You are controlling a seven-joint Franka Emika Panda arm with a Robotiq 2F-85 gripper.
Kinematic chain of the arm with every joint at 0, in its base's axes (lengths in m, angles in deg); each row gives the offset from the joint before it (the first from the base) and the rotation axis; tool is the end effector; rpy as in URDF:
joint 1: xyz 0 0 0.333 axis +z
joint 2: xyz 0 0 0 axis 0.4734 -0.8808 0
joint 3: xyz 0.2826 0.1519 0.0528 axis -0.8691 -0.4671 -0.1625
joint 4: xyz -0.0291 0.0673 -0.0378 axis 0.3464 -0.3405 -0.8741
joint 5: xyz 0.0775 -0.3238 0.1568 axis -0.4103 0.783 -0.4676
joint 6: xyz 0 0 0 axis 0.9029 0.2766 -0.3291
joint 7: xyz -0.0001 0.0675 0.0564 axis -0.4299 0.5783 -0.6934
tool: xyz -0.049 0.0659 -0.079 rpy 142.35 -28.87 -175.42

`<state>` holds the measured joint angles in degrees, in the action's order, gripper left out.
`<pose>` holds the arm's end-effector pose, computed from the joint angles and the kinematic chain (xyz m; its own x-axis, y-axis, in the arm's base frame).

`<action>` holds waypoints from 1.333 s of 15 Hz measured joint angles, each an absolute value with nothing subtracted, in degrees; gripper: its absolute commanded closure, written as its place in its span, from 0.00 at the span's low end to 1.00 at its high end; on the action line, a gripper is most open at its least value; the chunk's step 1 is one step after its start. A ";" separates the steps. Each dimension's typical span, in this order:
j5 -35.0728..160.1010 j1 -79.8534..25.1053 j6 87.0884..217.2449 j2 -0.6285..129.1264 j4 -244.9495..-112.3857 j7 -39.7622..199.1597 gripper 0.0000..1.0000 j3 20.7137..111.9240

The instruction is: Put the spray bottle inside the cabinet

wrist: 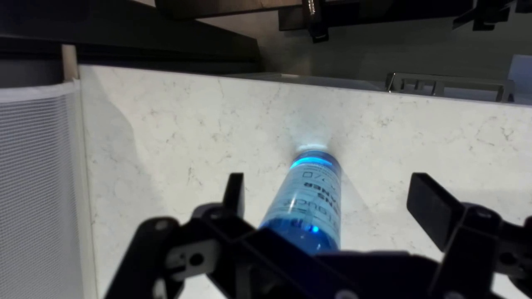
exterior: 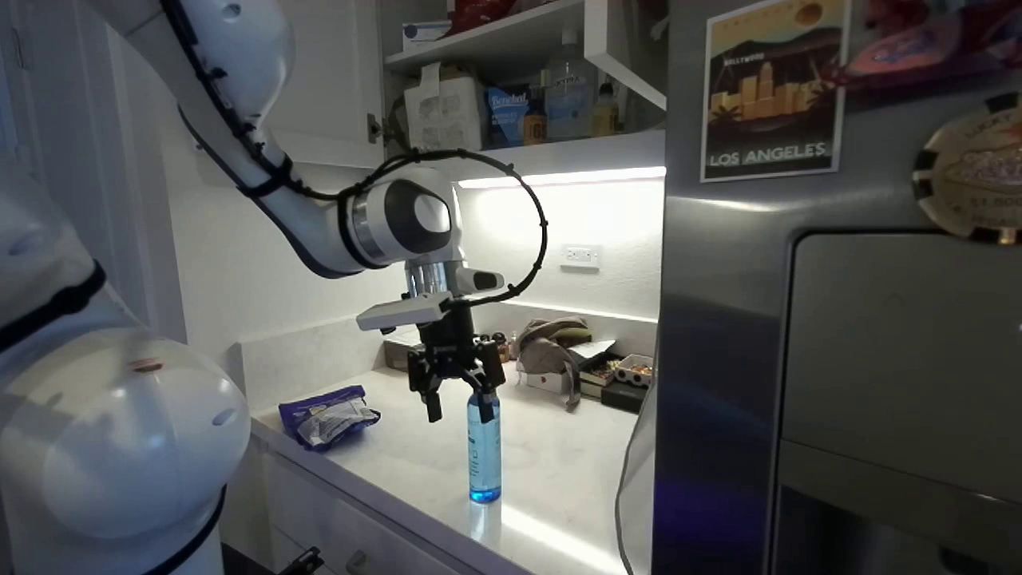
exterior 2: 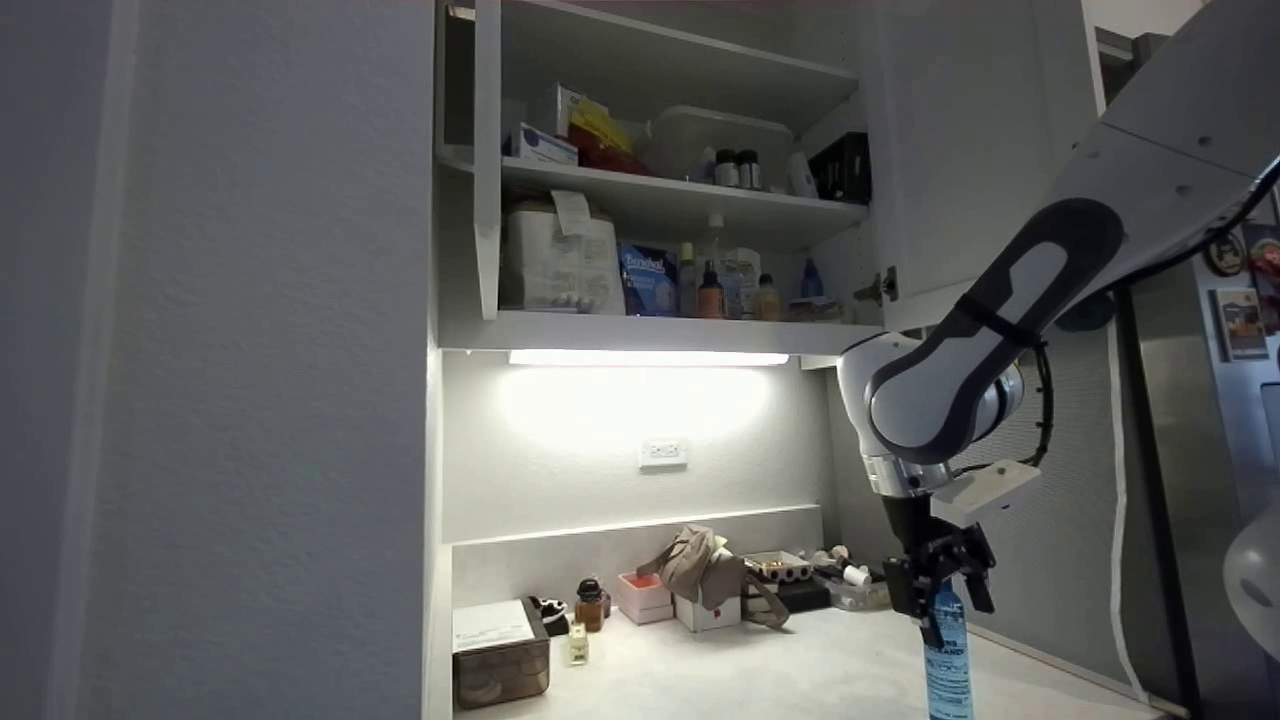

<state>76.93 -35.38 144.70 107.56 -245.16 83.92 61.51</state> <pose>0.3237 -0.0473 0.3615 0.9942 -0.0797 -0.0717 -0.0602 -0.9685 0.2415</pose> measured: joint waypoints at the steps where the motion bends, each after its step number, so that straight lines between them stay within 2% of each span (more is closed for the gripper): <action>1: 77.55 -35.54 144.69 107.56 -245.16 84.54 0.00 61.44; 9: 81.90 -37.21 146.33 107.19 -245.15 86.85 0.00 61.40; 19: 81.88 -37.97 158.13 104.12 -245.17 86.85 0.00 62.02; 20: 81.88 -37.97 159.12 103.79 -245.17 86.85 0.11 62.02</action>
<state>81.88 -37.97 159.12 103.79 -245.17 86.85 62.02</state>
